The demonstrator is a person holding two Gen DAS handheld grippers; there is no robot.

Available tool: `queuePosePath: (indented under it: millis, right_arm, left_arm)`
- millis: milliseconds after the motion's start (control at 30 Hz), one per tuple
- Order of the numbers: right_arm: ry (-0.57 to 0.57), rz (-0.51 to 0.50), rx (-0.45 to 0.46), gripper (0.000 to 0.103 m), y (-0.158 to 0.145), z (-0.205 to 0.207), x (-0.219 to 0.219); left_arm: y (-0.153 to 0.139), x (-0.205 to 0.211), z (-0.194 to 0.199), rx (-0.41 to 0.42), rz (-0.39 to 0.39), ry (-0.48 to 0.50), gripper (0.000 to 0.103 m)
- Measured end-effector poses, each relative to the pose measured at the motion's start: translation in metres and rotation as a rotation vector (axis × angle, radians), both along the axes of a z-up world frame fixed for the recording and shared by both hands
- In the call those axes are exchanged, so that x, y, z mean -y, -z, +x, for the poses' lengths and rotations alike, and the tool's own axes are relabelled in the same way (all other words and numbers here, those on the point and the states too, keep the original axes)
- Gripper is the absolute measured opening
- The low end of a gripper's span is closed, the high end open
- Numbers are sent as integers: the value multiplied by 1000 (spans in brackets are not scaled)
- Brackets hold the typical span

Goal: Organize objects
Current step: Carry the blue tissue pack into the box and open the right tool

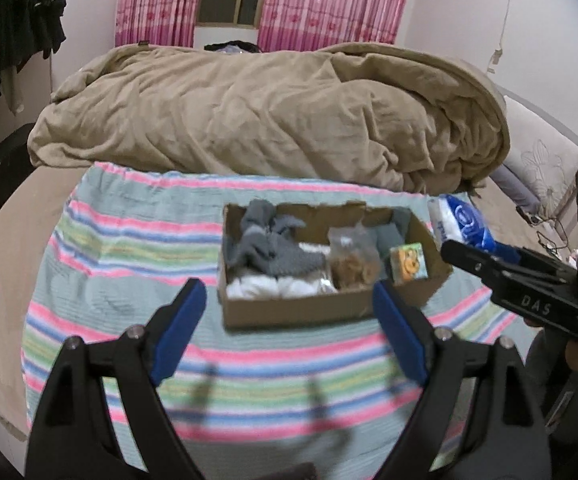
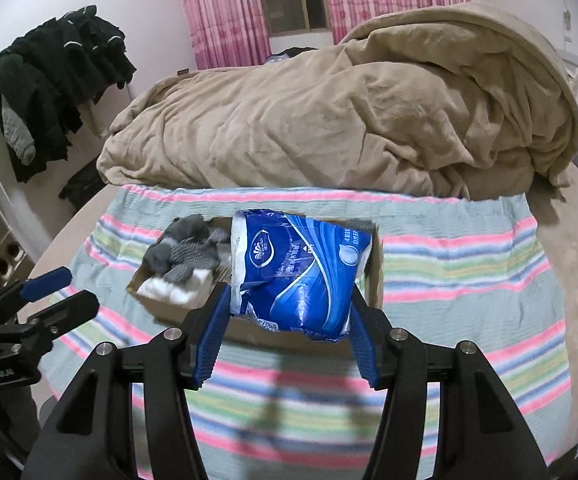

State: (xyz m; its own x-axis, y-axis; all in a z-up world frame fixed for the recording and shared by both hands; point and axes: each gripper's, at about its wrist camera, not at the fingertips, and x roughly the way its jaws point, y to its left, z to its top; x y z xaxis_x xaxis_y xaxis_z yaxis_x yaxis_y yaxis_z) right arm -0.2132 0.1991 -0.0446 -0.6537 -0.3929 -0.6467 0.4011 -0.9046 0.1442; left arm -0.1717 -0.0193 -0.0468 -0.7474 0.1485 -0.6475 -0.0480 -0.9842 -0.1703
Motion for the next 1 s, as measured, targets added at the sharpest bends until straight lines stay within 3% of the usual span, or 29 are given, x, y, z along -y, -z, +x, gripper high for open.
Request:
queuePosePath:
  millis: [300,600,833,1000]
  right_arm:
    - [3,29,36,60,29,-33,11]
    - [11,58,95,65,62,-50,16]
    - [23,58,88,68,66,-50,19]
    - [27,58,81,76,64,-48,20]
  left_arm:
    - [29,13,-38,59,-2,-37,88]
    - [50,21,-52,95,7,-50,88]
    - [58,20,-51,117,9,-50,88]
    - [57,20,-45,114,9,-47,88]
